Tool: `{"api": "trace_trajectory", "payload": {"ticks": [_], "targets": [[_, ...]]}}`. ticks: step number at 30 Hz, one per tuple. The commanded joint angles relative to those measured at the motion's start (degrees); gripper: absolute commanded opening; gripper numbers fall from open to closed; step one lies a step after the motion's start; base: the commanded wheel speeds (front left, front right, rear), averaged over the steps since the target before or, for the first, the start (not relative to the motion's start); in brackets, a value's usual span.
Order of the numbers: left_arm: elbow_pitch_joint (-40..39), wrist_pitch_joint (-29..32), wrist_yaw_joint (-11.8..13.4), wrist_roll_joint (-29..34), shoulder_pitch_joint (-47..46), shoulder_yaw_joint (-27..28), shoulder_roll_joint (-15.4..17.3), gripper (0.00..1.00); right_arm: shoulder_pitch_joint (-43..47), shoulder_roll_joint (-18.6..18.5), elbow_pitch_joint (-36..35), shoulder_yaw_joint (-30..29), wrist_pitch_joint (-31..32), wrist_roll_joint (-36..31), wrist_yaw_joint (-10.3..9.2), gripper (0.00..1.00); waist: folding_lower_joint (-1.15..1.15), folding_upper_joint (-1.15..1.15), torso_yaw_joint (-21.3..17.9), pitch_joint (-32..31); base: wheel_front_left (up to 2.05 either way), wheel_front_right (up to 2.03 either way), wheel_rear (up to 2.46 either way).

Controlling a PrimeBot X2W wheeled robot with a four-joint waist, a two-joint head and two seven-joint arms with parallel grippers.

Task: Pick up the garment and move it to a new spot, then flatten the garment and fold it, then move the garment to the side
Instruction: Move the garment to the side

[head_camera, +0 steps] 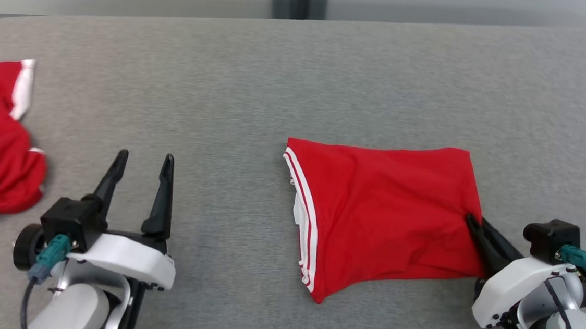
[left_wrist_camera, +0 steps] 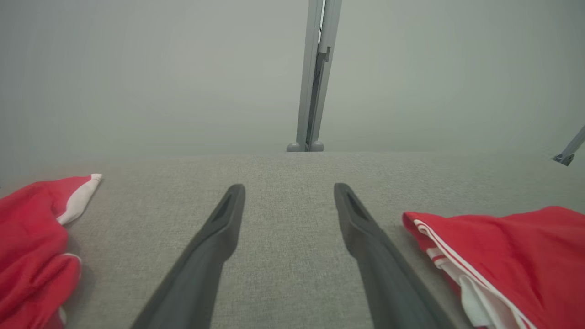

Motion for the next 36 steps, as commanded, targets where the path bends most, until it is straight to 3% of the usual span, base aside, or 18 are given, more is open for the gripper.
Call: {"api": "trace_trajectory", "payload": {"ticks": [1, 9, 13, 26, 33, 34, 35, 36], "targets": [[-0.5, 0.0, 0.3, 0.6, -1.5, 0.2, 0.8, 1.00, -0.4, -0.9, -0.6, -0.6, -0.5, -0.7, -0.03, 0.00, 0.00, 0.00, -3.2, 1.3, 0.00, 0.00, 0.00], [-3.7, 2.7, 0.5, 2.1, -3.5, 0.1, 3.8, 1.00, -4.0, -1.7, -0.9, -0.3, -2.9, -1.8, -0.03, 0.00, 0.00, 0.00, -13.6, 4.5, 0.00, 0.00, 0.00], [-5.5, 5.0, -0.2, 3.5, -6.1, -1.3, 4.7, 1.00, -8.7, -3.2, 2.0, 0.1, -5.1, -2.6, -0.03, 0.00, 0.00, 0.00, -16.5, 6.8, 0.00, 0.00, 0.00], [-9.6, 8.9, -1.5, 6.8, -13.1, -4.5, 5.0, 1.00, -24.8, -12.3, 19.2, -5.3, -13.4, -7.0, -0.03, 0.00, 0.00, 0.00, -17.8, 13.2, 0.00, 0.00, 0.00], [-10.6, 9.4, -1.4, 7.3, -13.7, -5.0, 5.3, 1.00, -29.0, -13.1, 26.3, -10.9, -16.0, -9.2, -0.03, 0.00, 0.00, 0.00, -17.4, 14.3, 0.00, 0.00, 0.00], [-10.7, 9.4, -1.3, 7.3, -13.8, -5.0, 5.3, 1.00, -29.5, -12.7, 27.2, -11.8, -16.4, -9.3, -0.02, 0.23, 0.00, 0.00, -17.4, 14.4, 0.00, 0.00, 0.00], [-10.7, 9.4, -1.3, 7.2, -13.8, -5.0, 5.3, 1.00, -29.9, -12.3, 27.8, -12.2, -16.6, -9.7, -0.02, 1.00, 0.00, 0.00, -17.3, 14.5, 0.00, 0.00, 0.00], [-10.7, 9.5, -1.3, 7.1, -13.8, -5.0, 5.4, 1.00, -30.3, -12.1, 28.5, -12.9, -17.0, -9.6, -0.02, 1.00, 0.00, 0.00, -17.3, 14.5, 0.00, 0.00, 0.00]]}}
